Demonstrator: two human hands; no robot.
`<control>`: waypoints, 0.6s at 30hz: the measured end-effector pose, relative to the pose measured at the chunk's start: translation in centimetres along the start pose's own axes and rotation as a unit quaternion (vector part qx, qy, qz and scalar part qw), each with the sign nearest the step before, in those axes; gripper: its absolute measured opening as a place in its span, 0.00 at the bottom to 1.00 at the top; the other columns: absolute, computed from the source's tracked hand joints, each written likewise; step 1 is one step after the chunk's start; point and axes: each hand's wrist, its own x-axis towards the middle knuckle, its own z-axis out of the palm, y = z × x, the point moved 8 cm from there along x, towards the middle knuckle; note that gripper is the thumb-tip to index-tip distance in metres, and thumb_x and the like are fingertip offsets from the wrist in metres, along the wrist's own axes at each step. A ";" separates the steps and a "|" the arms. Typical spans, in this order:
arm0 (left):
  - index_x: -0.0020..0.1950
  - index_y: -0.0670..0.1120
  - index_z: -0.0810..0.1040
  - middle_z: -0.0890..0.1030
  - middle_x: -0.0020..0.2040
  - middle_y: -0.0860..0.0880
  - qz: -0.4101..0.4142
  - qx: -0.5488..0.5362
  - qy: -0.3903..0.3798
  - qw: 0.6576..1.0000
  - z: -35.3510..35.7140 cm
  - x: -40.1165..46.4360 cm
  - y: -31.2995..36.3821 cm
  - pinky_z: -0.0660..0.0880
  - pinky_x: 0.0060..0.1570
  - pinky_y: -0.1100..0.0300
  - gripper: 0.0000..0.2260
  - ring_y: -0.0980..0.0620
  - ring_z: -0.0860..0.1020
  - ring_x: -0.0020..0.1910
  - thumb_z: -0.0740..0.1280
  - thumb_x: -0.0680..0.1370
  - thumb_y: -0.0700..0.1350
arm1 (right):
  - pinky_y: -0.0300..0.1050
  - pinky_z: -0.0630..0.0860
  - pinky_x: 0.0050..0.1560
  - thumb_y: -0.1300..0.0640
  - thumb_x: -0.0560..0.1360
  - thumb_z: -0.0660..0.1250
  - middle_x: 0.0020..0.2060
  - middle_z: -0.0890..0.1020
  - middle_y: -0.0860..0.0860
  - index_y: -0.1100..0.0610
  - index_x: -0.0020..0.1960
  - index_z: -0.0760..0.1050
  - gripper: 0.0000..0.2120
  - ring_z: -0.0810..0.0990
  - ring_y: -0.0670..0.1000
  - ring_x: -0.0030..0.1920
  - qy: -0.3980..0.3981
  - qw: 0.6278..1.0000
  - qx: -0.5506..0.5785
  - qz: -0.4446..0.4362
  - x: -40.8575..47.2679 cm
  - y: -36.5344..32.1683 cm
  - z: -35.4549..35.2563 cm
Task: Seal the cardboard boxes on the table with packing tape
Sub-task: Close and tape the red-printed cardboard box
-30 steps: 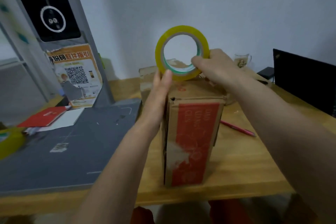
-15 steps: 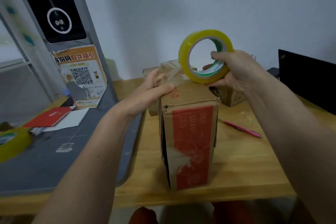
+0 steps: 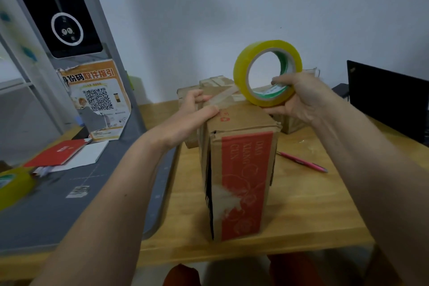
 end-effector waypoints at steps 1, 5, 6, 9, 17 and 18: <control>0.77 0.56 0.53 0.66 0.66 0.64 -0.003 0.001 0.007 1.000 -0.1 0.0 0.0 0.67 0.67 0.55 0.49 0.57 0.69 0.68 0.64 0.61 0.74 | 0.54 0.81 0.32 0.61 0.79 0.63 0.59 0.78 0.61 0.61 0.66 0.67 0.16 0.84 0.56 0.46 -0.009 1.000 -0.006 -0.004 0.0 -0.2 0.4; 0.76 0.55 0.54 0.67 0.62 0.68 0.003 -0.022 0.035 0.999 -0.3 -0.5 0.1 0.71 0.56 0.61 0.49 0.63 0.71 0.62 0.65 0.61 0.74 | 0.56 0.81 0.32 0.59 0.80 0.63 0.60 0.77 0.61 0.59 0.62 0.70 0.12 0.83 0.59 0.47 -0.021 0.997 -0.064 -0.046 0.1 -1.8 0.9; 0.76 0.55 0.54 0.67 0.63 0.67 0.005 -0.028 0.035 0.999 -0.2 -0.5 0.1 0.70 0.53 0.64 0.48 0.63 0.71 0.62 0.65 0.63 0.73 | 0.56 0.80 0.32 0.60 0.79 0.63 0.58 0.77 0.61 0.56 0.58 0.72 0.07 0.83 0.60 0.47 -0.015 0.994 -0.088 -0.070 0.1 -2.4 0.8; 0.77 0.54 0.54 0.67 0.65 0.65 0.005 -0.019 0.031 0.999 0.0 -0.2 0.2 0.67 0.52 0.68 0.44 0.60 0.70 0.64 0.65 0.67 0.69 | 0.53 0.80 0.30 0.61 0.78 0.64 0.54 0.79 0.60 0.52 0.50 0.74 0.04 0.83 0.59 0.45 0.032 0.976 -0.165 -0.138 -0.1 -3.8 -0.3; 0.76 0.54 0.54 0.67 0.62 0.68 0.002 -0.005 0.025 1.000 -0.4 -0.2 -0.3 0.67 0.49 0.68 0.42 0.64 0.71 0.60 0.64 0.68 0.69 | 0.48 0.79 0.27 0.64 0.78 0.64 0.51 0.81 0.60 0.55 0.52 0.74 0.06 0.84 0.57 0.43 0.036 0.975 -0.206 -0.078 0.8 -1.3 -3.7; 0.76 0.54 0.54 0.66 0.61 0.70 -0.002 -0.009 0.028 1.000 -0.7 -0.3 -0.6 0.69 0.47 0.68 0.41 0.66 0.71 0.58 0.65 0.70 0.69 | 0.50 0.80 0.28 0.64 0.78 0.65 0.51 0.81 0.60 0.56 0.53 0.74 0.06 0.84 0.57 0.43 0.024 0.984 -0.167 -0.058 0.9 -0.3 -3.7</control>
